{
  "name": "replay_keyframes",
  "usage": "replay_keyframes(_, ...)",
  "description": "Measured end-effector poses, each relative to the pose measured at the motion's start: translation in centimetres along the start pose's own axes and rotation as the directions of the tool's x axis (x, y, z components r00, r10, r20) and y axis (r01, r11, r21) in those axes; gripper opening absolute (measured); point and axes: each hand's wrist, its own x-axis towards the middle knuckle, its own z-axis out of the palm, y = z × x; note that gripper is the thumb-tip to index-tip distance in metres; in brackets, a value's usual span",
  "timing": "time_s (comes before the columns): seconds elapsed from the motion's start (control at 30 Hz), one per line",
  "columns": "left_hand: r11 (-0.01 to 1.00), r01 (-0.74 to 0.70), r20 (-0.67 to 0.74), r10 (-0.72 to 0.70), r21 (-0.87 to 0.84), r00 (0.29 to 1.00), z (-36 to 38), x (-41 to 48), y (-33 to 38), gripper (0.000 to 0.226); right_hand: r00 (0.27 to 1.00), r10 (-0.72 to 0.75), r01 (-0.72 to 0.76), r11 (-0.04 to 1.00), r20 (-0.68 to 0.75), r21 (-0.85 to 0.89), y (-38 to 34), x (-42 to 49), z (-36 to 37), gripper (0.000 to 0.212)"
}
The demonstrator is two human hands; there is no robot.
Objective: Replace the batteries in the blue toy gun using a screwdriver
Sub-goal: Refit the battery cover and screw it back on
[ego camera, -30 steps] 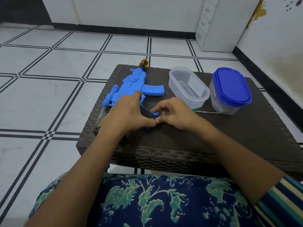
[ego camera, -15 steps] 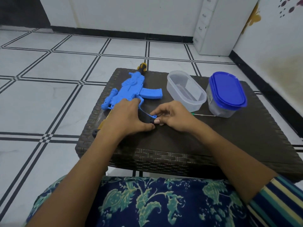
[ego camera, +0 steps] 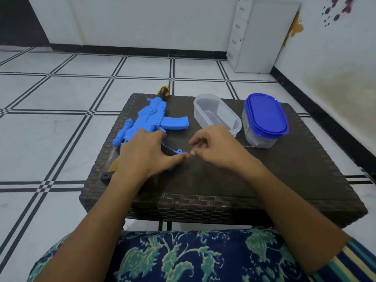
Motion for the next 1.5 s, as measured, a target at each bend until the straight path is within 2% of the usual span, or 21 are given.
replay_keyframes(0.1,0.996,-0.046,-0.228,0.028,-0.074,0.973,0.1,0.5,1.6,0.054,0.957,0.034,-0.069,0.991,-0.287,-0.114,0.9,-1.2,-2.0,0.028)
replay_keyframes(0.2,0.962,-0.170,-0.317,0.096,-0.214,0.943,0.9,1.5,3.6,0.040,0.843,0.048,-0.258,0.909,-0.535,-0.326,2.6,-2.0,-3.5,0.038)
replay_keyframes(0.23,0.950,-0.207,-0.329,0.124,-0.233,0.936,1.3,1.6,4.3,0.039,0.818,0.087,-0.355,0.854,-0.568,-0.381,3.4,-2.1,-3.7,0.045)
replay_keyframes(0.3,0.937,-0.248,-0.310,0.166,-0.246,0.936,2.0,2.0,5.9,0.037,0.810,0.235,-0.499,0.758,-0.537,-0.420,5.1,-2.6,-4.2,0.067)
replay_keyframes(0.37,0.928,-0.260,-0.281,0.183,-0.267,0.942,2.7,2.5,7.4,0.035,0.812,0.345,-0.550,0.721,-0.470,-0.421,6.9,-3.0,-4.2,0.079)
replay_keyframes(0.47,0.902,-0.278,-0.279,0.189,-0.330,0.942,3.3,3.1,9.1,0.035,0.813,0.286,-0.516,0.757,-0.507,-0.401,8.4,-3.2,-3.8,0.057)
replay_keyframes(0.57,0.875,-0.284,-0.263,0.189,-0.393,0.946,3.8,3.3,10.6,0.033,0.764,0.155,-0.453,0.821,-0.627,-0.348,8.3,-3.2,-3.6,0.024)
replay_keyframes(0.73,0.822,-0.268,-0.228,0.172,-0.503,0.958,4.5,3.5,12.4,0.031,0.729,0.133,-0.375,0.899,-0.672,-0.228,6.5,-3.8,-4.0,0.018)
replay_keyframes(0.8,0.785,-0.248,-0.228,0.139,-0.567,0.964,4.4,3.7,12.9,0.028,0.643,0.051,-0.321,0.924,-0.764,-0.209,5.9,-3.8,-4.3,0.019)
replay_keyframes(0.87,0.729,-0.196,-0.212,0.072,-0.656,0.975,4.3,3.8,13.2,0.024,0.499,0.031,-0.261,0.958,-0.866,-0.117,5.5,-3.9,-4.7,0.022)
replay_keyframes(0.93,0.623,-0.096,-0.134,-0.014,-0.776,0.991,4.1,3.9,13.6,0.029,0.406,0.206,-0.118,0.978,-0.890,0.173,5.2,-3.9,-5.1,0.029)
replay_keyframes(1.0,0.413,0.041,0.019,-0.058,-0.910,0.998,3.7,4.0,13.9,0.037,0.421,0.464,-0.001,0.859,-0.779,0.512,5.2,-3.5,-5.3,0.039)
replay_keyframes(1.07,0.167,0.148,0.142,-0.045,-0.975,0.989,3.1,4.1,14.2,0.038,0.498,0.627,0.069,0.660,-0.599,0.748,5.3,-3.2,-5.0,0.044)
replay_keyframes(1.1,0.090,0.160,0.157,-0.042,-0.983,0.987,2.8,4.2,14.2,0.035,0.550,0.664,0.069,0.568,-0.507,0.820,5.3,-3.0,-4.9,0.043)
replay_keyframes(1.13,0.062,0.152,0.148,-0.056,-0.987,0.987,2.7,4.4,14.0,0.033,0.599,0.680,0.035,0.506,-0.424,0.862,5.4,-2.7,-4.7,0.041)
replay_keyframes(1.2,0.129,0.124,0.107,-0.130,-0.984,0.986,2.7,5.0,13.3,0.032,0.673,0.668,-0.042,0.462,-0.317,0.886,5.3,-2.5,-4.3,0.033)
replay_keyframes(1.27,0.258,0.119,0.061,-0.221,-0.959,0.973,3.2,5.7,12.5,0.037,0.713,0.627,-0.059,0.501,-0.315,0.864,5.2,-2.1,-3.8,0.021)
replay_keyframes(1.33,0.338,0.123,0.020,-0.295,-0.933,0.955,3.6,6.3,12.0,0.044,0.693,0.591,-0.083,0.634,-0.413,0.769,5.3,-1.5,-3.3,0.018)
replay_keyframes(1.4,0.370,0.131,-0.005,-0.344,-0.920,0.939,3.8,7.0,11.8,0.046,0.654,0.529,-0.175,0.801,-0.540,0.572,5.6,-0.5,-2.9,0.022)
replay_keyframes(1.5,0.458,0.145,-0.060,-0.403,-0.877,0.913,4.2,7.7,11.4,0.041,0.665,0.409,-0.289,0.912,-0.624,0.290,6.1,0.9,-2.8,0.034)
